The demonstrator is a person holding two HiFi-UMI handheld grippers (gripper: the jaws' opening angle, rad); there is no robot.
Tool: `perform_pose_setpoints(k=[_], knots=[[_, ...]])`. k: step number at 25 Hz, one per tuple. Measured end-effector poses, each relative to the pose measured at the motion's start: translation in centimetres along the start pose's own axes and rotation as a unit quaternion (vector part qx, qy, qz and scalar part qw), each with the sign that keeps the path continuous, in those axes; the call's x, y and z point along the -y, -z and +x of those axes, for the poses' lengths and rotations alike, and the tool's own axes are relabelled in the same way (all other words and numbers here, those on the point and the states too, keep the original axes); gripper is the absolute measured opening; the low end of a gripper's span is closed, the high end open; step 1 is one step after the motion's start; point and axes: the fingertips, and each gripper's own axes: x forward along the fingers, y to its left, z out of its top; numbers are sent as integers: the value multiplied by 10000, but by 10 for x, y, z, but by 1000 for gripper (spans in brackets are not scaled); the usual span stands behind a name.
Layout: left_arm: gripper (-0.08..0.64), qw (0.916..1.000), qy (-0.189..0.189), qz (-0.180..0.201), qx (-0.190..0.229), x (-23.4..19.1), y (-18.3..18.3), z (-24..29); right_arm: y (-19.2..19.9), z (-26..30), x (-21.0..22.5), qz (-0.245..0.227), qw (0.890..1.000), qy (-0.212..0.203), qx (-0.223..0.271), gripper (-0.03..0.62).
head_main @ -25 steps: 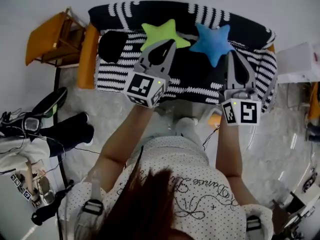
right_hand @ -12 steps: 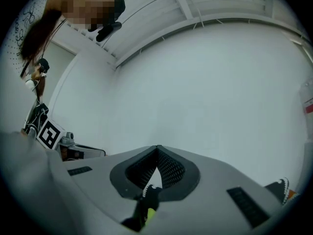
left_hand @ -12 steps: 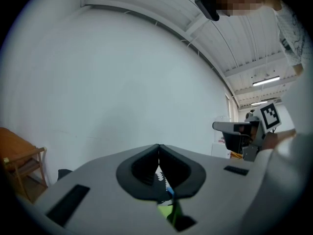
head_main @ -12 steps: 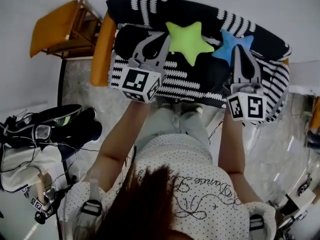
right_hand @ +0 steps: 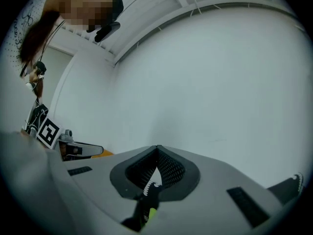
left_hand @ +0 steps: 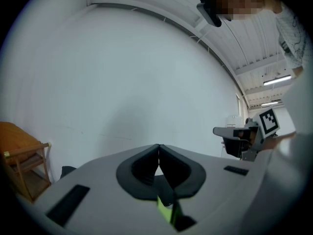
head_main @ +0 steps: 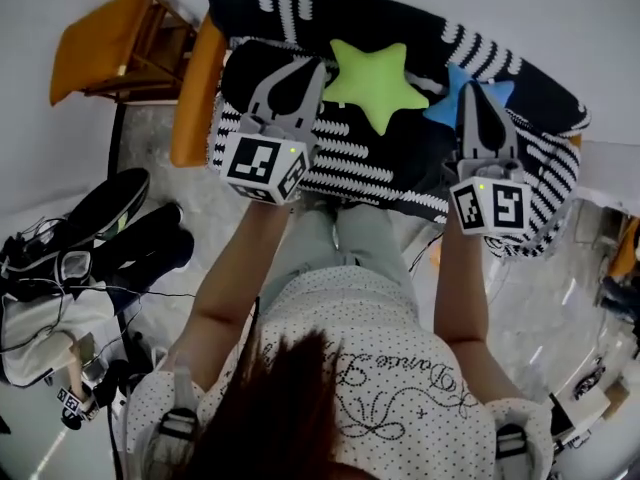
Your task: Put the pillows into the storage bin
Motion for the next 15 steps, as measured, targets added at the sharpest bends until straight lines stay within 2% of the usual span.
perform_pose_setpoints(k=[5,11,15], knots=[[5,9997,-215,-50,-58,-3,6,32,15,37,26,73,9993,-350,-57,12],[5,9982,-521,72,-301,-7,24,66,50,69,60,335,9963,-727,-307,12],[5,9965,-708,0,-443,-17,42,84,78,88,79,435,9945,-815,-485,12]])
